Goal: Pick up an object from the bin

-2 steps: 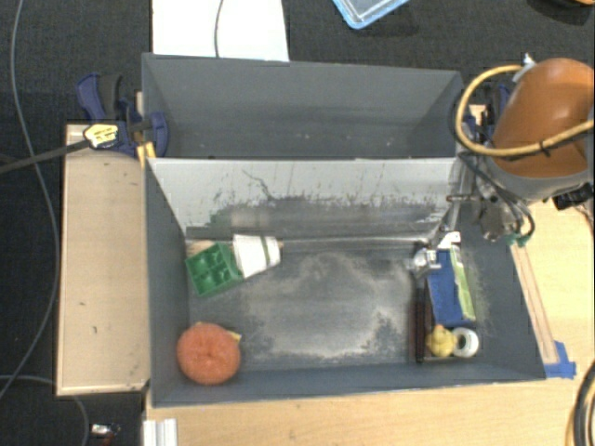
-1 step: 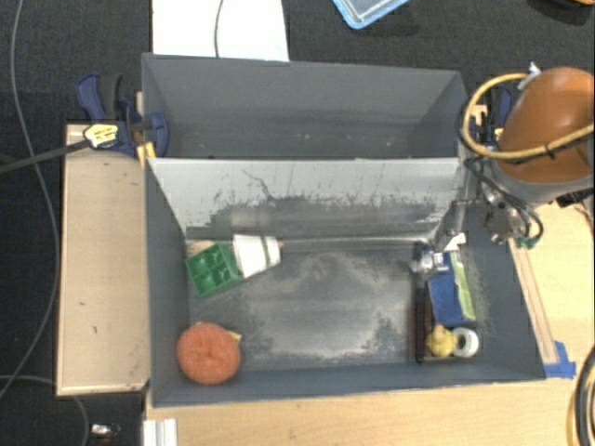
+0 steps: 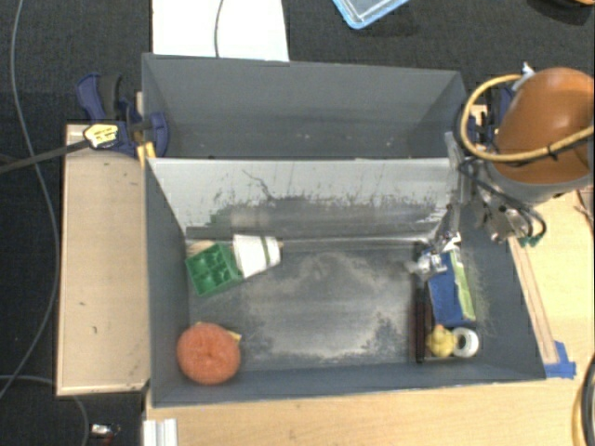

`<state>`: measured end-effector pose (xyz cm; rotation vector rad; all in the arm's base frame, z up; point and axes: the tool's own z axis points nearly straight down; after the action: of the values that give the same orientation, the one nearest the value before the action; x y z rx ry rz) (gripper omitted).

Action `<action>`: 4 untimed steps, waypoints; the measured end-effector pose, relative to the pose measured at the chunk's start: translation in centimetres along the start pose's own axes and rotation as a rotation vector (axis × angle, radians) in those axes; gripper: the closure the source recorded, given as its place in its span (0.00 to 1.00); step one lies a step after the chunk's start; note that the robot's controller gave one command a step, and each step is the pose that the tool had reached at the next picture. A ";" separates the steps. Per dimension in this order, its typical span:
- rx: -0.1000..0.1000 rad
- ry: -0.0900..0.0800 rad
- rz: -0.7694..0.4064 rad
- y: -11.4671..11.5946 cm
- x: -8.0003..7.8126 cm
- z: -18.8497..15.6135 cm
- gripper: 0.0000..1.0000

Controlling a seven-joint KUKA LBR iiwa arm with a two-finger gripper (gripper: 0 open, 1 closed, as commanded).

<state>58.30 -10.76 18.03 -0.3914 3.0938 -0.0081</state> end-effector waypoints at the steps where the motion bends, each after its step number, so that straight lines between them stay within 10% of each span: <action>1: 0.000 0.000 0.292 -1.1 0.2 1.1 0.00; 2: -0.001 -0.007 0.077 -1.0 -0.3 2.2 0.00; 4: -0.006 -0.020 0.065 -2.4 -0.5 3.4 0.00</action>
Offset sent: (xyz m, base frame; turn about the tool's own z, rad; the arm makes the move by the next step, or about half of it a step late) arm 0.0037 -0.0099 -0.0252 0.0782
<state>59.42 -12.93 14.65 -0.2888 3.0863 0.0060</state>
